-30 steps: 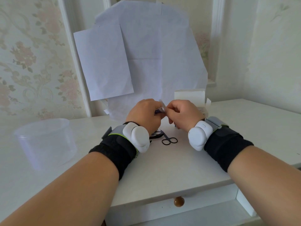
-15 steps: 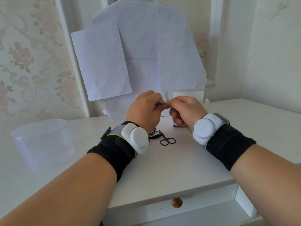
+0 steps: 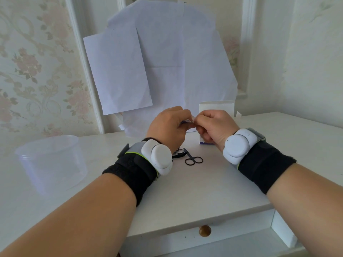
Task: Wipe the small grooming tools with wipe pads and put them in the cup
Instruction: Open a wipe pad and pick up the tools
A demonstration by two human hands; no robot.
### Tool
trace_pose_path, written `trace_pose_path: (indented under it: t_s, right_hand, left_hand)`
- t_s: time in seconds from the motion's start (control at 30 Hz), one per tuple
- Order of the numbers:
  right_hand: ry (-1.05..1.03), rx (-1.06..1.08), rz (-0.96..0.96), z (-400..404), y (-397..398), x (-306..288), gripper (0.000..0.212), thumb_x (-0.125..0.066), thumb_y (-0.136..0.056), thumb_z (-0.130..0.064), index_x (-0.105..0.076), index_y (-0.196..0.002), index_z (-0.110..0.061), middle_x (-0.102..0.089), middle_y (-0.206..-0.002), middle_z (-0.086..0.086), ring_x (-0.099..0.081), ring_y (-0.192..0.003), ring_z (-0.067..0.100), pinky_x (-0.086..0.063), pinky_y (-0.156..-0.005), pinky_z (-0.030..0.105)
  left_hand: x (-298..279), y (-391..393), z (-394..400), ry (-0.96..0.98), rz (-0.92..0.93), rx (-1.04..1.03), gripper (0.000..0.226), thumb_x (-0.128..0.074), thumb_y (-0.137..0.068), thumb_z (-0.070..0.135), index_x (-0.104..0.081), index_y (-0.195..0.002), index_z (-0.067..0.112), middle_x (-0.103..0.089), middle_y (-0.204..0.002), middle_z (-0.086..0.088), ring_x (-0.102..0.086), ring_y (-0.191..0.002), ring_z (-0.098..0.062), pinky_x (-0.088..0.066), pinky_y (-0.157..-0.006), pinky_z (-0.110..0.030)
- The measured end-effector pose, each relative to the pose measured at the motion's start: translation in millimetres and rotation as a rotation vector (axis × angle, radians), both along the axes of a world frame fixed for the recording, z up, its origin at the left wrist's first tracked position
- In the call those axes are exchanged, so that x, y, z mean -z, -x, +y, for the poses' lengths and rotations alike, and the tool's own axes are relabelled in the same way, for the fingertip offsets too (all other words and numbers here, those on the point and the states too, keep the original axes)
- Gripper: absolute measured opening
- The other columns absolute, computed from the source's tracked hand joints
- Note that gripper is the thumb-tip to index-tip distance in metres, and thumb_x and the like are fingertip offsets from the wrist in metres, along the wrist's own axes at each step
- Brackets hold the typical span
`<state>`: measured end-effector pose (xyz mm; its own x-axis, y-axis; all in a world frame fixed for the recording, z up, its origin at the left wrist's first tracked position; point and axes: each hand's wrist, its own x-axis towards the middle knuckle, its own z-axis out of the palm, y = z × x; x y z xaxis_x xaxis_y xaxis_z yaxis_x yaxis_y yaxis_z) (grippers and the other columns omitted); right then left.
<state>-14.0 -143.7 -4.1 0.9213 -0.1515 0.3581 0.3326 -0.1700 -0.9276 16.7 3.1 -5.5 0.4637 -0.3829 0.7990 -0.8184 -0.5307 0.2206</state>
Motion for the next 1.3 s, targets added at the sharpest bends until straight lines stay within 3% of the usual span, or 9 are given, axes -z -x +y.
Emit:
trace_pose_path:
  t_s: [0.13,0.27,0.43,0.7,0.77,0.9,1.1,1.2,1.3]
  right_hand:
    - [-0.201,-0.043,0.048,0.5,-0.8,-2.5,0.029,-0.048,-0.085,-0.001,-0.047,-0.057,-0.009,-0.044,-0.050,0.004,-0.024,-0.040,0.016,-0.017,-0.044,0.021]
    - [-0.203,-0.041,0.050,3.7,0.2,-2.7,0.014,-0.047,-0.085,-0.002,-0.054,-0.072,-0.004,-0.043,-0.048,0.001,-0.026,-0.039,0.016,-0.020,-0.043,0.020]
    - [-0.234,0.126,-0.062,-10.6,-0.5,-5.7,0.022,-0.050,-0.084,-0.002,-0.057,-0.064,-0.005,-0.041,-0.047,0.001,-0.027,-0.034,0.014,-0.023,-0.040,0.018]
    - [0.404,0.302,-0.133,3.5,0.9,3.0,0.015,-0.056,-0.082,-0.012,-0.059,-0.068,-0.005,-0.053,-0.047,0.003,-0.040,-0.028,0.006,-0.035,-0.036,0.017]
    - [0.539,0.334,-0.126,3.2,-0.9,4.0,0.016,-0.058,-0.082,-0.016,-0.061,-0.070,-0.005,-0.057,-0.052,0.002,-0.049,-0.037,0.006,-0.039,-0.044,0.020]
    - [0.654,0.373,-0.116,7.0,-4.0,6.4,0.016,-0.060,-0.080,-0.016,-0.064,-0.073,-0.002,-0.069,-0.069,0.012,-0.068,-0.072,0.027,-0.048,-0.061,0.030]
    - [0.624,0.340,-0.081,1.6,-10.2,10.2,0.032,-0.054,-0.077,-0.026,-0.050,-0.057,-0.001,-0.067,-0.079,0.027,-0.066,-0.066,0.039,-0.041,-0.055,0.033]
    - [0.625,0.387,-0.113,0.3,-8.9,9.8,0.034,-0.054,-0.079,-0.025,-0.056,-0.065,0.005,-0.066,-0.070,0.021,-0.049,-0.057,0.024,-0.039,-0.055,0.031]
    - [0.619,0.375,-0.201,-0.5,-4.7,6.9,0.020,-0.058,-0.085,-0.018,-0.063,-0.071,-0.005,-0.057,-0.060,0.006,-0.047,-0.060,0.018,-0.036,-0.056,0.028]
  left_hand:
    - [0.3,0.8,-4.2,0.073,-0.077,0.002,0.008,-0.066,-0.083,0.020,-0.069,-0.081,0.013,-0.058,-0.074,0.005,-0.054,-0.071,-0.019,-0.047,-0.063,-0.034]
    - [1.5,4.0,-6.8,0.159,-0.027,0.013,0.009,-0.069,-0.083,0.009,-0.069,-0.076,0.014,-0.054,-0.069,0.009,-0.050,-0.066,-0.008,-0.037,-0.061,-0.014]
    - [-7.7,3.2,1.3,0.506,0.112,0.010,0.011,-0.066,-0.087,0.011,-0.061,-0.078,0.011,-0.066,-0.080,-0.005,-0.061,-0.077,-0.015,-0.044,-0.067,-0.013]
    - [-2.3,-1.0,3.5,0.431,0.364,-0.069,0.011,-0.054,-0.096,0.020,-0.062,-0.096,0.013,-0.066,-0.082,0.000,-0.065,-0.069,-0.009,-0.042,-0.056,-0.005]
    - [-3.0,-1.0,4.9,0.395,0.389,-0.094,0.012,-0.055,-0.095,0.023,-0.062,-0.094,0.014,-0.067,-0.079,0.001,-0.066,-0.068,-0.009,-0.043,-0.055,-0.007]
    - [-2.7,-0.1,6.3,0.307,0.405,-0.132,0.012,-0.058,-0.093,0.024,-0.064,-0.087,0.014,-0.069,-0.075,0.003,-0.068,-0.069,-0.013,-0.052,-0.068,-0.024]
    - [-4.1,-5.4,13.2,0.305,0.450,-0.160,0.017,-0.060,-0.091,0.024,-0.065,-0.083,0.011,-0.069,-0.078,-0.003,-0.067,-0.077,-0.026,-0.055,-0.079,-0.041]
    - [-4.5,-6.5,14.6,0.291,0.469,-0.168,0.021,-0.059,-0.092,0.025,-0.064,-0.080,0.009,-0.069,-0.079,-0.005,-0.066,-0.077,-0.029,-0.054,-0.080,-0.045]
    - [-4.1,-5.2,14.1,0.240,0.477,-0.175,0.022,-0.058,-0.092,0.028,-0.063,-0.079,0.010,-0.070,-0.081,-0.006,-0.067,-0.077,-0.028,-0.054,-0.079,-0.043]
